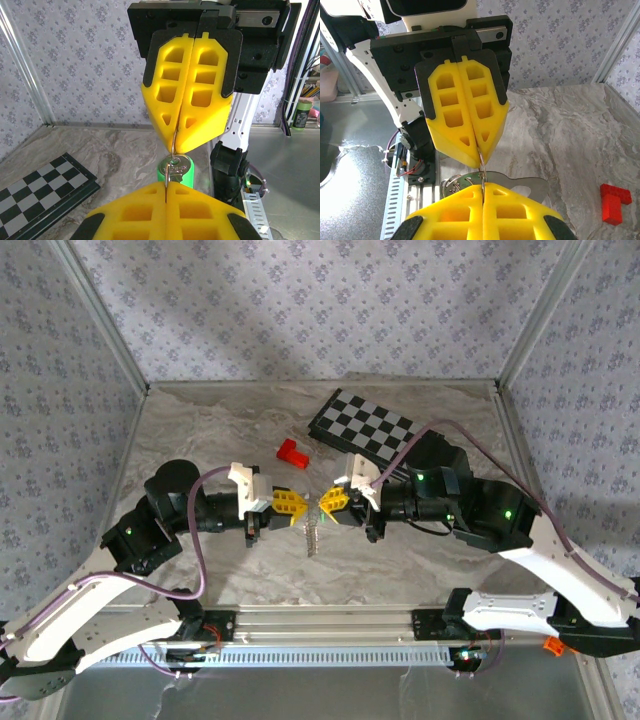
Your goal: Put the keys on the keyring
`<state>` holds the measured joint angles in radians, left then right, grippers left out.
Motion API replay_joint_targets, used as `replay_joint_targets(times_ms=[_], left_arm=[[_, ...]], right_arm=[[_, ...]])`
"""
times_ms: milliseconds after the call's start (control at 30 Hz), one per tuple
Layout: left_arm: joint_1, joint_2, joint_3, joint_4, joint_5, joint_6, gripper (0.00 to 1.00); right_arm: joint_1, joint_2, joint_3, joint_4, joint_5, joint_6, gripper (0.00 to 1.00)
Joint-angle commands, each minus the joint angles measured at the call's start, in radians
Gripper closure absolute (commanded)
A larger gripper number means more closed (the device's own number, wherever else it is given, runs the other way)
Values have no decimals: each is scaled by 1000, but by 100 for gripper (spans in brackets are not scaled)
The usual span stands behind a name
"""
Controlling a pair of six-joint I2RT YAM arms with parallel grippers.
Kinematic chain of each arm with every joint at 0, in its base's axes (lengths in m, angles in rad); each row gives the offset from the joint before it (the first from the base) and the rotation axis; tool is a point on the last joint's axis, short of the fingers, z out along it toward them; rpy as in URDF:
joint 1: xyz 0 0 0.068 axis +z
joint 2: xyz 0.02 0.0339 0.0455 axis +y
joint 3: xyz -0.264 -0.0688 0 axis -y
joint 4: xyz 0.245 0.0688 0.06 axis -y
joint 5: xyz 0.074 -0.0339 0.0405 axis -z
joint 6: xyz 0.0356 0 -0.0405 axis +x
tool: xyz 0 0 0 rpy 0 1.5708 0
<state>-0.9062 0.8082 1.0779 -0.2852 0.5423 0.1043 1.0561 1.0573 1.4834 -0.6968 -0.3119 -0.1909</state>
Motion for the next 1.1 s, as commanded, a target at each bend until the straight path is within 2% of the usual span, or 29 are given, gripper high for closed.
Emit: replay_joint_targets(times_ms=[0,1067], left_arm=[[-7,-2,6,61,13,-8,100],[-7,1,3,67,18,-9,100]], right_arm=[[-3,-3,-15,33,-16,10,100],[-5,8,-26,57,-20,6,100]])
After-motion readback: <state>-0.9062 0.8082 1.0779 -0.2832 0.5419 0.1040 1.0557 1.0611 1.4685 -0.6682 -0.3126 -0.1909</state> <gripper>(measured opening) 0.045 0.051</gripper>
